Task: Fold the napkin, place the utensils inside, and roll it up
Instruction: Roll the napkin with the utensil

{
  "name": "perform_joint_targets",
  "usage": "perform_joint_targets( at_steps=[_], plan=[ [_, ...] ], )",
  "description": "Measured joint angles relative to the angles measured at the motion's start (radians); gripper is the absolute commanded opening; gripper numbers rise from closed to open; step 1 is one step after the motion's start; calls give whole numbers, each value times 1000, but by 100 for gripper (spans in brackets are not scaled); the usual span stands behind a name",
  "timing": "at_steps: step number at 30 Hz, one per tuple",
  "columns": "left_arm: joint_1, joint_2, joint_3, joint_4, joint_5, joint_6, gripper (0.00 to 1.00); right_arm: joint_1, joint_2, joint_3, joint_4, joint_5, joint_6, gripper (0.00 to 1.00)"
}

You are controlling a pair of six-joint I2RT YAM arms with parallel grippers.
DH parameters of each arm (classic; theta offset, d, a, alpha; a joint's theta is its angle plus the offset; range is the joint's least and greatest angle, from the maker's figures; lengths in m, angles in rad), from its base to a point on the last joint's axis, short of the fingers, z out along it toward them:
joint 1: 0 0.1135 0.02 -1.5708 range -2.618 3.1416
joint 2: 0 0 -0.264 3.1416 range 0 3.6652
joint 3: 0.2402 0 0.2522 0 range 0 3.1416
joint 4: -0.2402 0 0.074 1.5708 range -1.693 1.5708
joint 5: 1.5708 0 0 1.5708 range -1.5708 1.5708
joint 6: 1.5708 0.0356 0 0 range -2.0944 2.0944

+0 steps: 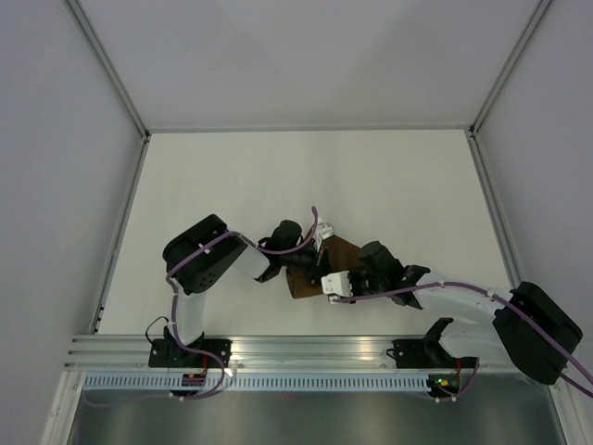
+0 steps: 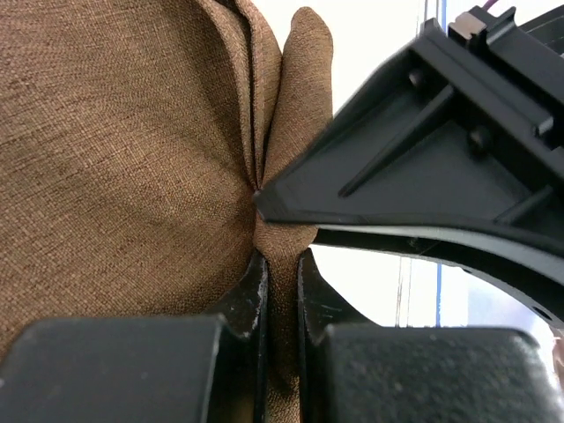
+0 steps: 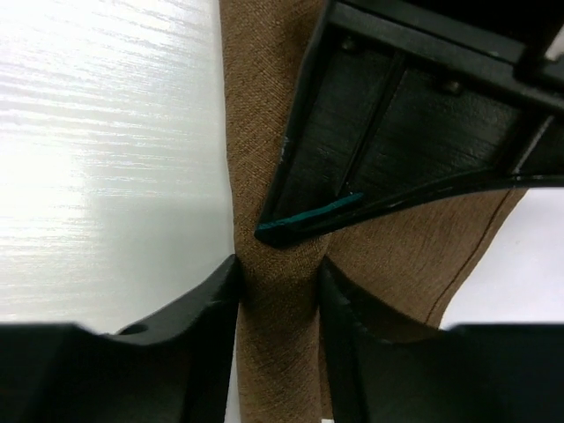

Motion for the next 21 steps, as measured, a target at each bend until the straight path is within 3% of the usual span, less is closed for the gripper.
perform_joint_targets(
  at_steps=[1, 3, 9, 14, 21],
  plan=[
    [2, 0, 2, -5, 4, 0, 2, 3, 2, 0, -2, 0, -1, 26],
    [6, 0, 5, -17, 10, 0, 10, 4, 6, 2, -1, -1, -5, 19],
    [5, -53, -6, -90, -34, 8, 40, 9, 35, 27, -15, -18, -3, 10],
    [3, -155, -31, -210, -119, 19, 51, 8, 90, 94, -84, -26, -1, 4],
    [4, -316, -38, -341, -269, 42, 54, -11, 193, 212, -203, -59, 11, 2]
  ],
)
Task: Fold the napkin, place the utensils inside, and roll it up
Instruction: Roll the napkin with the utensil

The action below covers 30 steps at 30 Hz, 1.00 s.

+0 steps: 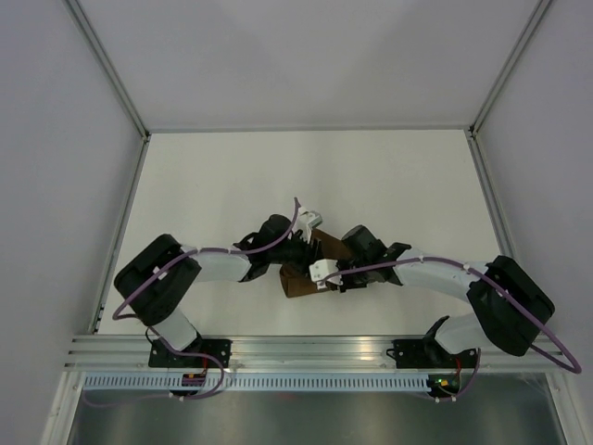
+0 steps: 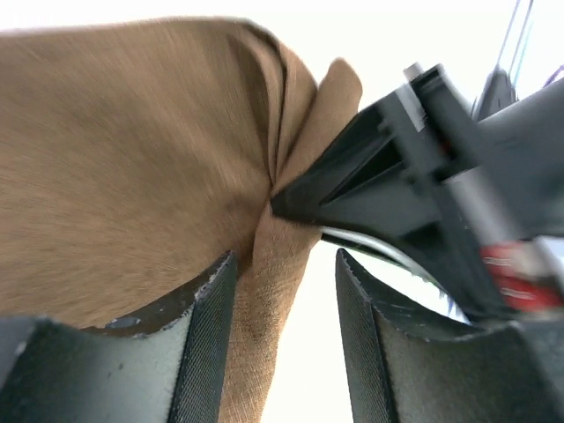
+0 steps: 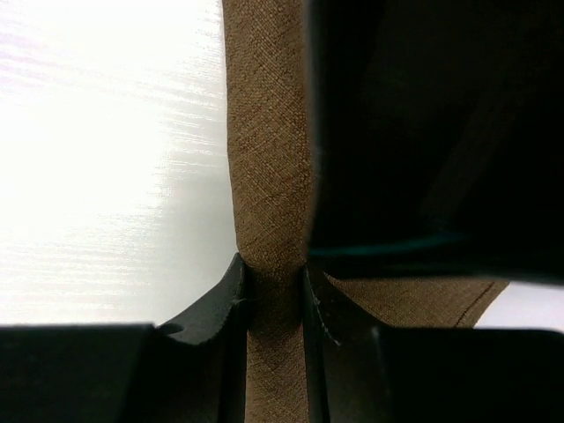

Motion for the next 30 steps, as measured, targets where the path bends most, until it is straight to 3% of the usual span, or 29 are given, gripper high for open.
perform_joint_targets(
  at_steps=[9, 15, 23, 30],
  plan=[
    [50, -404, -180, 0, -323, 4, 56, -104, 185, 194, -216, -165, -16, 2],
    [52, -638, -304, 22, -463, 3, 52, -178, 356, 371, -415, -287, -40, 2],
    [-43, -669, -323, 18, -576, 84, 52, -223, 539, 563, -632, -368, -35, 2],
    [-262, -515, -314, 12, -705, 237, 57, -226, 641, 674, -753, -378, 4, 2]
  ],
)
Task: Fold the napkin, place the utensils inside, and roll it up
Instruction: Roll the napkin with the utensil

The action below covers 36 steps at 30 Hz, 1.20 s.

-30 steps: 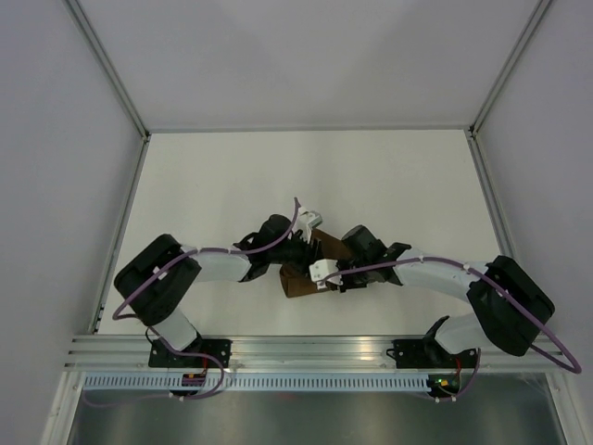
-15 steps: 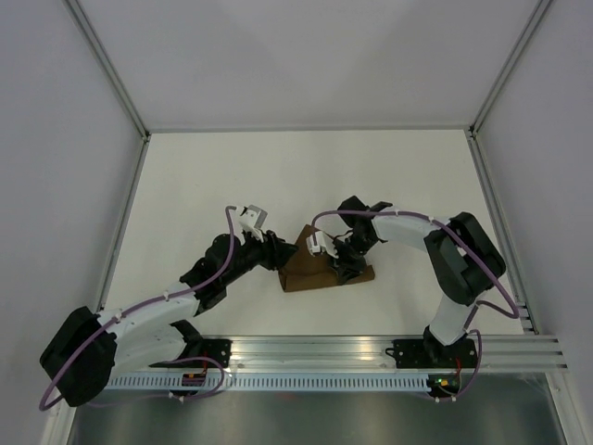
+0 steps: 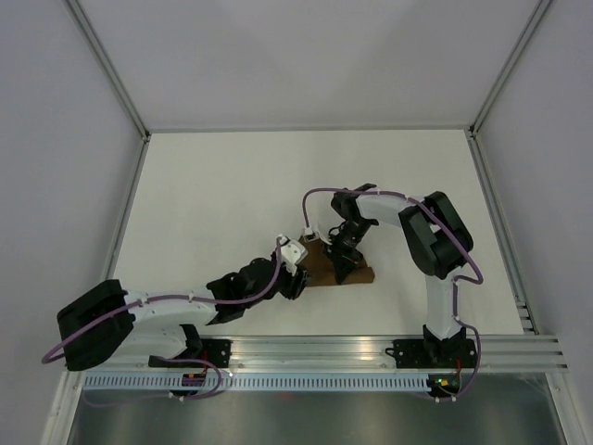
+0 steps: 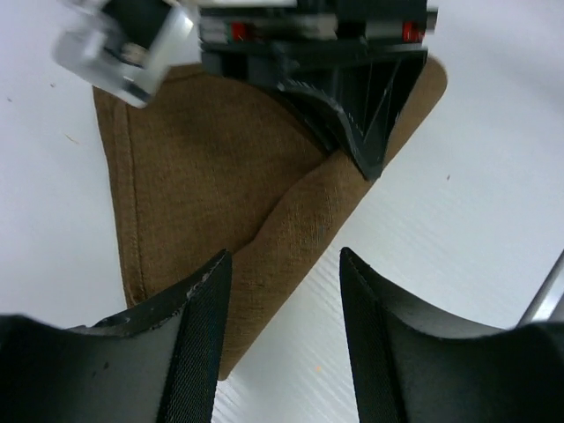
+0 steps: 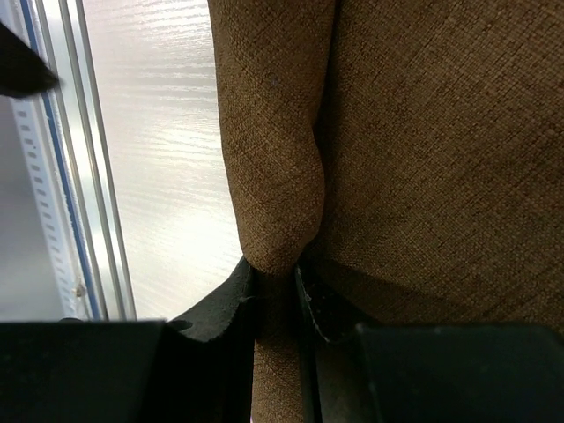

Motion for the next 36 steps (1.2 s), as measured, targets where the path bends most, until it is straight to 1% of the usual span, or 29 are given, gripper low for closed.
perform_joint_targets(
  at_steps=[1, 3, 8, 12, 16, 20, 23, 24, 26, 27, 28, 29, 31, 32, 33, 34, 35, 36],
  plan=[
    [-21, 32, 4, 0, -16, 23, 63, 0, 11, 11, -12, -3, 7, 2],
    [-61, 93, 16, 1, -44, 72, 68, -1, 35, 32, -39, -10, 18, 1],
    [-149, 223, 50, 32, -94, 201, 72, -5, 87, 75, -95, -30, 45, 1],
    [-174, 300, 69, 95, -108, 296, 77, -10, 121, 102, -134, -45, 58, 1],
    [-187, 375, 99, 146, -122, 391, 77, -17, 146, 117, -158, -62, 70, 1],
    [-189, 462, 151, 183, -129, 463, 75, -21, 160, 125, -174, -72, 71, 1],
    [-189, 513, 179, 192, -128, 496, 68, -23, 169, 131, -185, -75, 72, 1],
    [-189, 529, 188, 198, -128, 502, 62, -24, 172, 133, -188, -77, 71, 0],
    [-188, 550, 208, 197, -122, 507, 55, -26, 174, 135, -191, -80, 71, 1],
    [-188, 555, 211, 198, -119, 507, 49, -26, 174, 134, -192, -81, 71, 1],
    [-190, 560, 212, 196, -110, 506, 45, -26, 175, 134, -192, -82, 71, 1],
    [-192, 563, 212, 198, -110, 505, 37, -27, 175, 134, -192, -82, 71, 1],
    [-195, 570, 214, 200, -109, 503, 28, -29, 175, 134, -194, -82, 71, 2],
    [-195, 572, 215, 200, -108, 501, 24, -31, 176, 134, -195, -81, 70, 5],
    [-196, 573, 216, 200, -107, 499, 16, -32, 176, 134, -195, -81, 70, 7],
    [-196, 575, 218, 199, -107, 494, 10, -33, 176, 134, -196, -82, 69, 9],
    [-196, 576, 220, 198, -108, 488, 4, -34, 176, 134, -197, -82, 69, 16],
    [-196, 576, 222, 195, -107, 480, 2, -36, 175, 132, -197, -82, 69, 20]
  ],
)
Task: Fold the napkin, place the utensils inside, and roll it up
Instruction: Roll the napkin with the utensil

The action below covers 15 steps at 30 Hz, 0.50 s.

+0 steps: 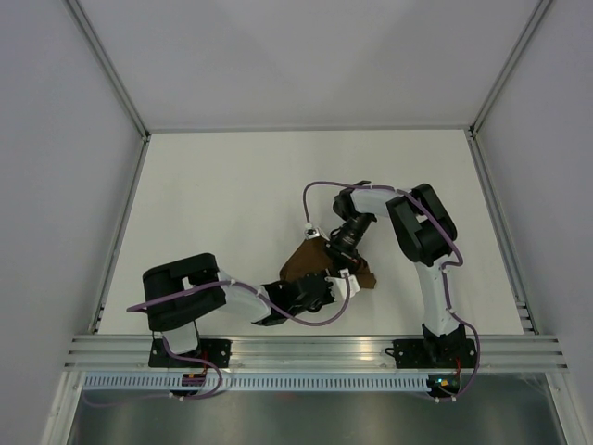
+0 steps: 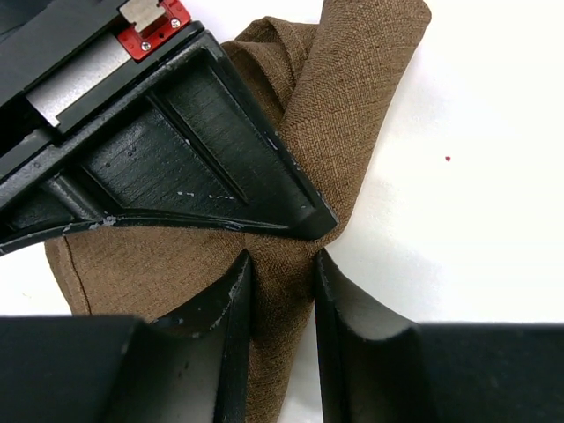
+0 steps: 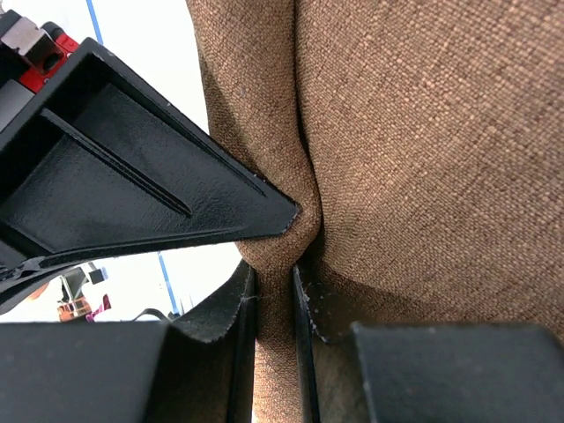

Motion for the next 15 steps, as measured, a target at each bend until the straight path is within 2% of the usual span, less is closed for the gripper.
perform_joint_targets(
  at_steps=[4, 5, 10, 15],
  plan=[
    [8, 0, 11, -13, 19, -48, 2, -8, -21, -22, 8, -6, 1, 46],
    [12, 0, 11, -12, 29, -62, 2, -10, -37, -34, 14, -8, 2, 49],
    [60, -8, 5, 4, 113, -159, 2, -24, -121, -75, 75, 4, -5, 57],
    [104, -35, -27, 24, 195, -251, 2, -119, -239, -79, 165, -26, -15, 58]
  ],
)
